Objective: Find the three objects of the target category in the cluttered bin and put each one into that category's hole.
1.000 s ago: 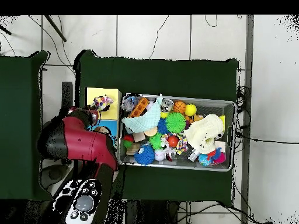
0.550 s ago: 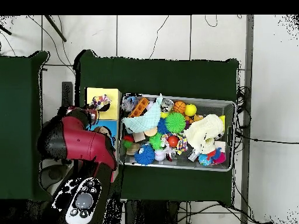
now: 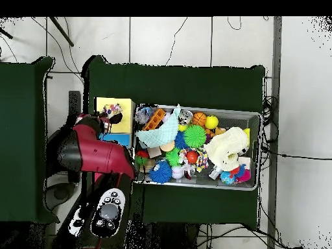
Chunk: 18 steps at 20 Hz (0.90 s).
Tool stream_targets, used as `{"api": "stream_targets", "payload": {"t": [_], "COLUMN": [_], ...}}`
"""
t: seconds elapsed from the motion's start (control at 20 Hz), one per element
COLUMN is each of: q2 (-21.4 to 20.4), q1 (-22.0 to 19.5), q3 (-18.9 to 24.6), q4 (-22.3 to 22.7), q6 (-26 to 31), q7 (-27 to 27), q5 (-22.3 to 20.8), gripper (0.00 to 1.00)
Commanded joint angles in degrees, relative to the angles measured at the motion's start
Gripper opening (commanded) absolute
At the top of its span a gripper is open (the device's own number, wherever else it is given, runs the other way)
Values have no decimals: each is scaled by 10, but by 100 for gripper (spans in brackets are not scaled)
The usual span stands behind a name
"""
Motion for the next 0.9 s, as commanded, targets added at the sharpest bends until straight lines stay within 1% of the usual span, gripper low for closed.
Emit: {"api": "stream_targets", "payload": {"t": [0.05,0.4,0.75,0.9], "q2": [-5,-12,-19,-22], "q1": [-55,-79,-89,-88], "q3": [101,114,112,105], "q4": [72,79,86,88], "q6": [-42,-52,-42,-34], "q7": [130,116,104,103], "q5": [-13,-33,-39,-40], "gripper": [0,0,0,0]}}
